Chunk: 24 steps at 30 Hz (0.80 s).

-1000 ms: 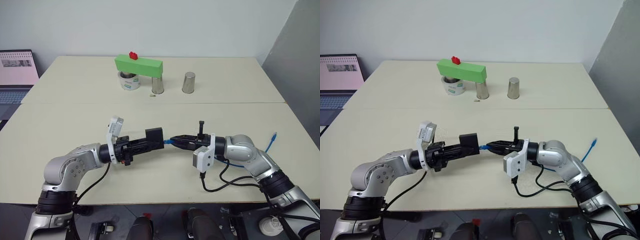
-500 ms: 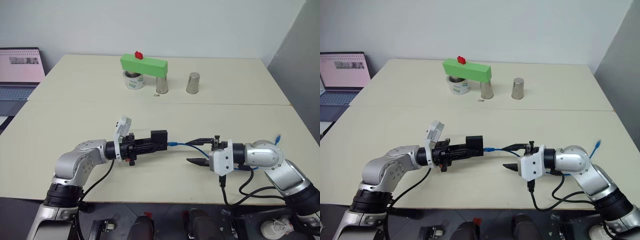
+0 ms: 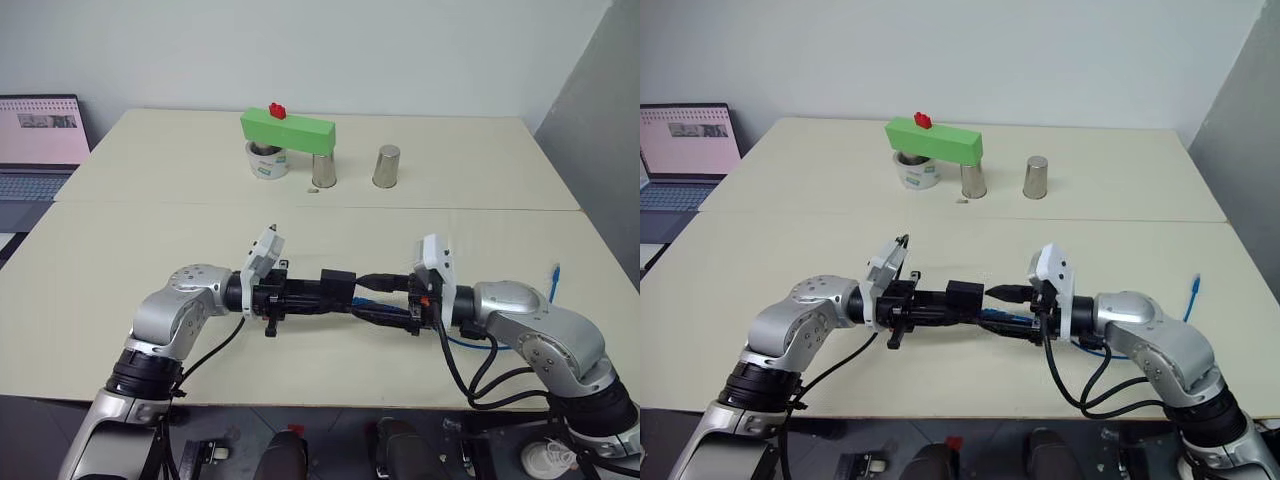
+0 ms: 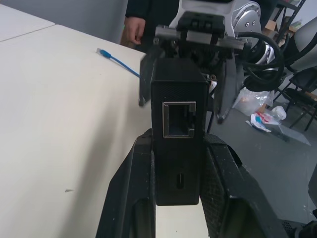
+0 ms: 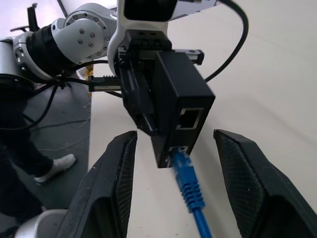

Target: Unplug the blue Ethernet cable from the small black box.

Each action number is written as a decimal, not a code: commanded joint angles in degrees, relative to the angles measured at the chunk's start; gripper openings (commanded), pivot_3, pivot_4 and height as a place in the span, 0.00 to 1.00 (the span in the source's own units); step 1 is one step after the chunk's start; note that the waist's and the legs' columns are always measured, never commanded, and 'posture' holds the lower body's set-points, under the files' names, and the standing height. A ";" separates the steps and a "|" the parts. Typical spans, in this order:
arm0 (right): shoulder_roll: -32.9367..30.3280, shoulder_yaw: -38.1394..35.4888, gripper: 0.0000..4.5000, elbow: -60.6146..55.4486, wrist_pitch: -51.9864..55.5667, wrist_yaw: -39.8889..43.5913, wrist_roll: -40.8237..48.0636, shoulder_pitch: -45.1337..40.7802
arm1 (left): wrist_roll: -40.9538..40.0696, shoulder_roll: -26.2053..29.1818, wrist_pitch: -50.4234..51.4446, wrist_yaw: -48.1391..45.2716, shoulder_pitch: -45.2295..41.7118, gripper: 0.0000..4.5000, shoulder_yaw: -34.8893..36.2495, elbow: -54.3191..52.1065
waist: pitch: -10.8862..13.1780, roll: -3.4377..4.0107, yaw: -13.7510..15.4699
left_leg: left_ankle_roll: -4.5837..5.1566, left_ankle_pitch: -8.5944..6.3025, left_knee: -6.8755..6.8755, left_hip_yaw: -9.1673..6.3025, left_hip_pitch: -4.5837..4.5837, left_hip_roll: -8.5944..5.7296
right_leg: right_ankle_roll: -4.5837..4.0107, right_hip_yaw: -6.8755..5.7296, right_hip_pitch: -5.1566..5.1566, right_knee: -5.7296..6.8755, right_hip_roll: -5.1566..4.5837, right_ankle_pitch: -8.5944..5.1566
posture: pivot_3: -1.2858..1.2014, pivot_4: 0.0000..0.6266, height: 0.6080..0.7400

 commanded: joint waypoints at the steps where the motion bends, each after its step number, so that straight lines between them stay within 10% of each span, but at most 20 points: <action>1: 0.30 -1.58 0.58 -0.74 1.69 1.19 2.00 -1.09 | -0.17 -0.16 -1.03 -0.23 -0.56 0.18 1.53 -0.26 | 0.00 0.00 -0.01 | 0.00 0.00 0.00 0.00 0.00 0.00 | 0.00 0.00 -0.01 0.01 0.00 0.00 | 0.52 0.24 1.00; 9: 1.80 -1.60 0.58 1.78 1.71 1.70 0.27 -1.80 | 0.26 0.15 -2.03 -0.27 1.02 0.18 1.55 -0.84 | 0.00 0.00 -0.05 | 0.00 0.00 0.02 0.00 0.03 0.01 | 0.01 0.00 -0.01 0.04 0.01 0.00 | 0.52 0.24 1.00; 20: 0.60 -1.37 0.03 3.54 0.84 4.70 -1.69 -2.79 | 0.57 0.02 -3.39 -0.53 0.98 0.18 1.74 -0.24 | 0.00 0.00 -0.05 | 0.00 0.00 0.01 0.00 0.01 0.01 | 0.01 -0.01 -0.02 0.03 0.01 0.00 | 0.52 0.24 1.00; 24: 0.82 -1.27 0.00 3.37 1.00 5.36 -2.21 -3.04 | 0.47 -0.25 -3.34 -0.38 0.94 0.18 1.90 -0.11 | 0.00 0.00 -0.05 | 0.00 0.00 0.01 0.00 0.01 0.01 | 0.01 -0.01 -0.02 0.03 0.01 0.00 | 0.52 0.24 1.00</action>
